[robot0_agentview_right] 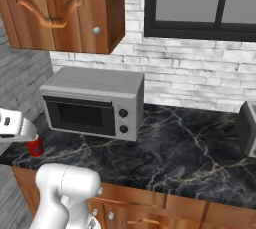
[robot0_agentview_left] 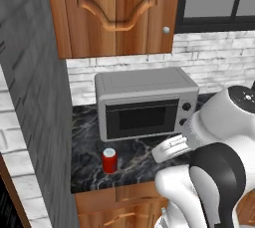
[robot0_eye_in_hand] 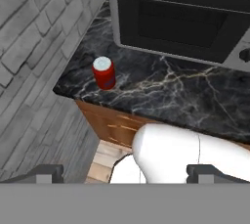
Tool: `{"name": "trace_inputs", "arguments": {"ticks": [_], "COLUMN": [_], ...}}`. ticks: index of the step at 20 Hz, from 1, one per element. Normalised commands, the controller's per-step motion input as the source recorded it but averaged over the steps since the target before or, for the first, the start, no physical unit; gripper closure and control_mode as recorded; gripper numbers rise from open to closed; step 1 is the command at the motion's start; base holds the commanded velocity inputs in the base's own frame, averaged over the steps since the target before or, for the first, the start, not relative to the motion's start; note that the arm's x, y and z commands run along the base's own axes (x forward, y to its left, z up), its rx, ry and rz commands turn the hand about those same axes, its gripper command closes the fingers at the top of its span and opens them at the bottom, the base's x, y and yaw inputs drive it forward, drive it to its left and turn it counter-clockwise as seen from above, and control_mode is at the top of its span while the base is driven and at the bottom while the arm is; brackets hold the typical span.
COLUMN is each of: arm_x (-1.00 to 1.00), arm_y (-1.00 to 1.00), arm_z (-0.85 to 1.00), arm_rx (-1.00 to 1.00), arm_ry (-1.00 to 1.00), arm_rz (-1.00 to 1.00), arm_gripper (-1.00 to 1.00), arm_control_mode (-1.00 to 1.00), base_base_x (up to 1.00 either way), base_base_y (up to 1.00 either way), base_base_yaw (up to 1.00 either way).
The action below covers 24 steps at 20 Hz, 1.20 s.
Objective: Four empty soda cans are scattered around the kitchen. Gather all the cans and cluster them next to the stove for recycling.
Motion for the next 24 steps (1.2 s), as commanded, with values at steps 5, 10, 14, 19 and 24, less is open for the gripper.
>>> {"name": "trace_inputs", "arguments": {"ticks": [5,10,14,19,24], "arm_x": [0.3,0.25,0.21,0.17,0.15], "arm_y": [0.23,0.03,0.04,0.2,0.26], "arm_z": [-0.01,-0.17,-0.37,-0.1,-0.06], "arm_rx": [0.02,0.07,0.05,0.0,0.0], "arm_ry": [0.0,0.0,0.0,0.0,0.0], "arm_rz": [0.05,0.03,0.04,0.03,0.0], "arm_gripper": [-1.0,-1.0,-1.0,-1.0,-1.0], "arm_control_mode": [-1.0,-1.0,-1.0,-1.0,-1.0], "base_base_x": [0.0,0.0,0.0,0.0,0.0], "base_base_y": [0.0,0.0,0.0,0.0,0.0], "base_base_yaw": [0.0,0.0,0.0,0.0,0.0]}}
